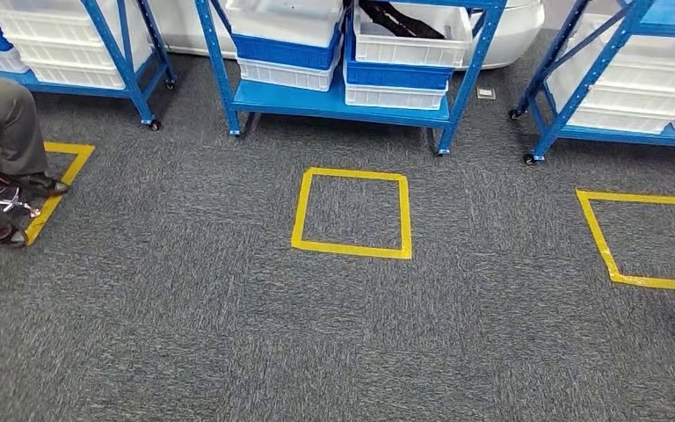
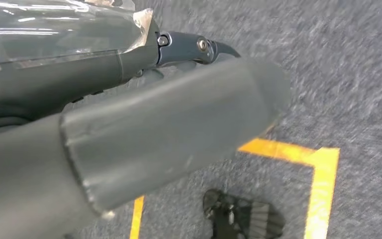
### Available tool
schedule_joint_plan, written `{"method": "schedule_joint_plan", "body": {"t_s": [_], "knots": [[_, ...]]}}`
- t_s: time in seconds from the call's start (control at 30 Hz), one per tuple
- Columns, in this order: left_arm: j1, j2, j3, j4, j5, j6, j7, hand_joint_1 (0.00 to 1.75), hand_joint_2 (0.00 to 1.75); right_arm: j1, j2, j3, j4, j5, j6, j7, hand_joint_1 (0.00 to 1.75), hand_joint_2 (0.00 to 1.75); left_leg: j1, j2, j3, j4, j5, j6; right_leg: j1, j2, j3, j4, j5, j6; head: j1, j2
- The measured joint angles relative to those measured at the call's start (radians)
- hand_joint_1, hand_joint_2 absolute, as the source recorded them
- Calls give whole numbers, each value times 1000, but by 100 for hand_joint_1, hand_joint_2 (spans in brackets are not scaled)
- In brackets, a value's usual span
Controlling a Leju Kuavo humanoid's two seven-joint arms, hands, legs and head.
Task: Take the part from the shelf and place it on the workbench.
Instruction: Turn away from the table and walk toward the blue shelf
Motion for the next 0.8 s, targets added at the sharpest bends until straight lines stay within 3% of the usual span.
{"method": "schedule_joint_plan", "body": {"t_s": [0.07,0.1,0.13,0.17,0.2,0.23,0.3,0.33,0.4,0.43,0.47,0.5,0.53,0.57,0.63,0.67,0.7,0.8], "knots": [[-1,0,0,0,0,0,0,0,0,5,0,0,0,0,0,0,0,0,-9,-5,45,-27,-16,12,7,0,-90,80,-46,-24,2,0],[-1,0,0,0,0,0,0,0,0,9,0,0,1,0,0,0,0,0,-13,-8,71,-41,-26,16,13,1,-121,86,-81,-38,3,0],[-1,0,0,0,0,0,0,0,0,13,0,0,1,0,0,0,0,0,-19,-13,99,-52,-39,18,20,1,-139,64,-107,-45,3,0],[0,0,0,0,0,0,0,0,0,16,0,-1,1,-1,0,0,0,0,-25,-17,126,-62,-52,20,27,2,-147,21,-113,-48,4,0],[0,-1,0,0,0,0,0,0,0,18,-1,-1,3,-2,0,0,0,0,-30,-20,150,-69,-69,21,35,2,-149,-39,-83,-46,5,0],[0,-2,0,1,-1,-1,0,0,0,20,-1,-3,4,-3,0,0,0,0,-35,-22,171,-72,-88,22,43,3,-146,-106,-20,-38,4,0],[0,-3,0,2,-4,-1,3,0,0,24,-3,-6,7,-6,1,0,0,0,-41,-26,210,-81,-130,22,58,2,-130,-186,102,-38,3,0],[-1,-4,1,2,-5,-2,4,0,0,25,-4,-7,7,-6,2,-1,0,0,-44,-27,233,-82,-143,20,61,3,-116,-199,133,-48,2,0],[-10,-3,2,1,-7,-3,5,0,0,18,-5,-8,7,-6,2,-2,0,0,-44,-25,247,-41,-131,16,60,8,-78,-197,130,-82,2,0],[-15,-3,2,0,-8,-4,4,0,0,14,-5,-8,7,-4,2,-3,0,0,-43,-21,225,20,-109,12,54,10,-61,-201,123,-98,4,0],[-20,-3,1,0,-8,-5,3,0,0,10,-5,-8,7,-2,3,-4,0,0,-40,-18,180,97,-94,7,52,10,-43,-204,110,-110,5,0],[-22,-3,1,0,-8,-5,2,0,0,6,-5,-8,6,0,3,-5,0,0,-36,-16,123,175,-98,-1,49,11,-26,-207,95,-119,5,0],[-22,-3,1,0,-8,-5,1,0,0,4,-5,-8,6,2,4,-5,0,0,-31,-14,65,234,-126,-11,47,12,-7,-208,77,-123,5,0],[-21,-2,1,0,-7,-5,0,0,0,2,-5,-8,6,3,4,-5,0,0,-26,-14,12,268,-176,-20,45,15,13,-209,59,-123,4,0],[-17,0,1,0,-6,-4,-1,0,0,6,-5,-8,7,6,5,-5,0,0,-17,-12,-68,270,-275,-32,39,19,59,-209,20,-118,4,0],[-14,0,1,0,-6,-4,-2,0,0,8,-4,-8,7,7,7,-5,0,0,-15,-11,-99,246,-287,-34,36,21,83,-209,0,-114,4,0],[-12,1,2,0,-5,-4,-3,0,0,10,-4,-8,7,9,8,-5,0,0,-15,-9,-125,207,-255,-32,35,21,106,-210,-19,-111,4,0],[-1,7,3,1,-4,-4,-5,0,0,10,4,-8,12,10,14,-7,0,0,-24,-5,-164,76,34,-9,33,26,143,-215,-67,-97,5,0]]}}
